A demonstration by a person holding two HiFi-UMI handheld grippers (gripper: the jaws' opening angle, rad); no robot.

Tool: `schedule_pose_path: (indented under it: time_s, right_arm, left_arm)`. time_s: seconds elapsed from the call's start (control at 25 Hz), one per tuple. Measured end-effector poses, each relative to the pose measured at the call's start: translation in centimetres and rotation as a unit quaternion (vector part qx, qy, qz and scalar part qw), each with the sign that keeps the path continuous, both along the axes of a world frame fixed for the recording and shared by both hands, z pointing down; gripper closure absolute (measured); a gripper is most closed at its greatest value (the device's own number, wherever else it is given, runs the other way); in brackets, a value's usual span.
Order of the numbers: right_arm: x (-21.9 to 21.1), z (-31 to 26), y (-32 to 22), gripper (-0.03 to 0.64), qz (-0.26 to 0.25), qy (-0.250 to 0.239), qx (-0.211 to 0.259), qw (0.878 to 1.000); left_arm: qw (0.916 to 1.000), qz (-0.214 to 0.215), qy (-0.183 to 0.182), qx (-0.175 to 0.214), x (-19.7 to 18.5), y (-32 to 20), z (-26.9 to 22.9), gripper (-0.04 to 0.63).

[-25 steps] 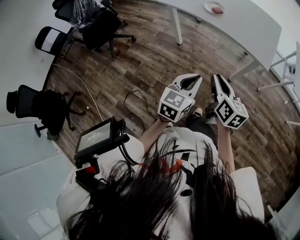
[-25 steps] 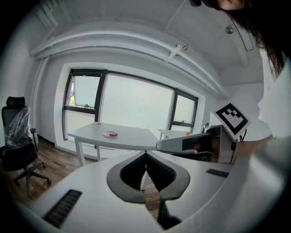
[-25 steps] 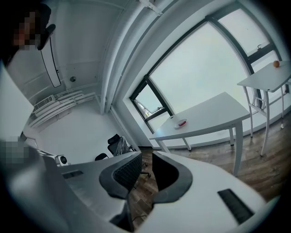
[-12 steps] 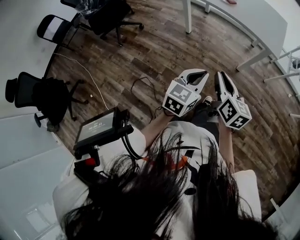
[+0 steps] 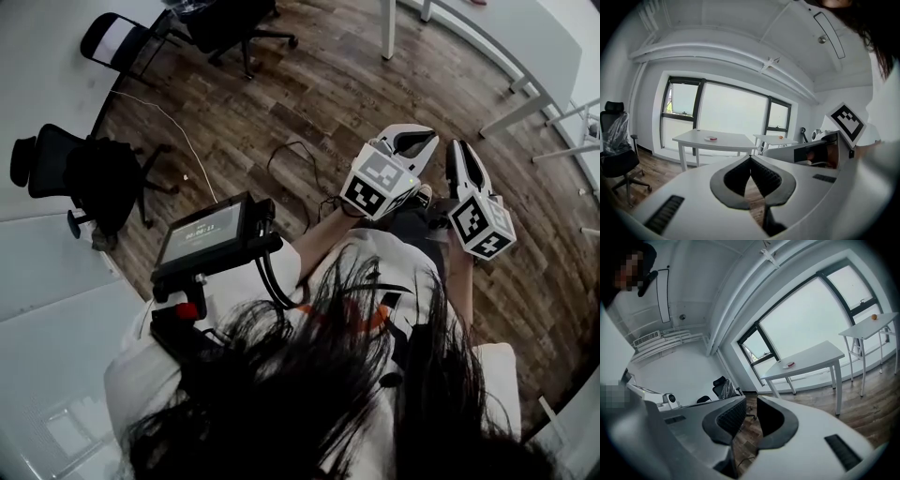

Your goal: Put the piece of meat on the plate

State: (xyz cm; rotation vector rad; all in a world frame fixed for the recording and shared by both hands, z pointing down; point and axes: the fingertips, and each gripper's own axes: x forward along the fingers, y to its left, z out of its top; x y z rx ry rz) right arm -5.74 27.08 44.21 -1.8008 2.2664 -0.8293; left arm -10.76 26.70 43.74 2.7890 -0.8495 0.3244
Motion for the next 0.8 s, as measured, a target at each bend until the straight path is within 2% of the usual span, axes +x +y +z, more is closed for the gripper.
schedule_pose_path:
  time_s: [0.44,0.8]
  right_arm:
    - [-0.4,-0.2,0.7,0.538,-0.004,-0.001,0.003,1.000]
    - [1.1,-0.3,2.1,0.538,0.009,-0.005,0.004,1.000]
  left_arm:
    - [1.0000,-0.004,0.000,0.004,-0.4,0.3,-0.3,0.591]
    - [0.9998,0.014,-0.013,0.002,1.1,1.9,-0.2,0.591]
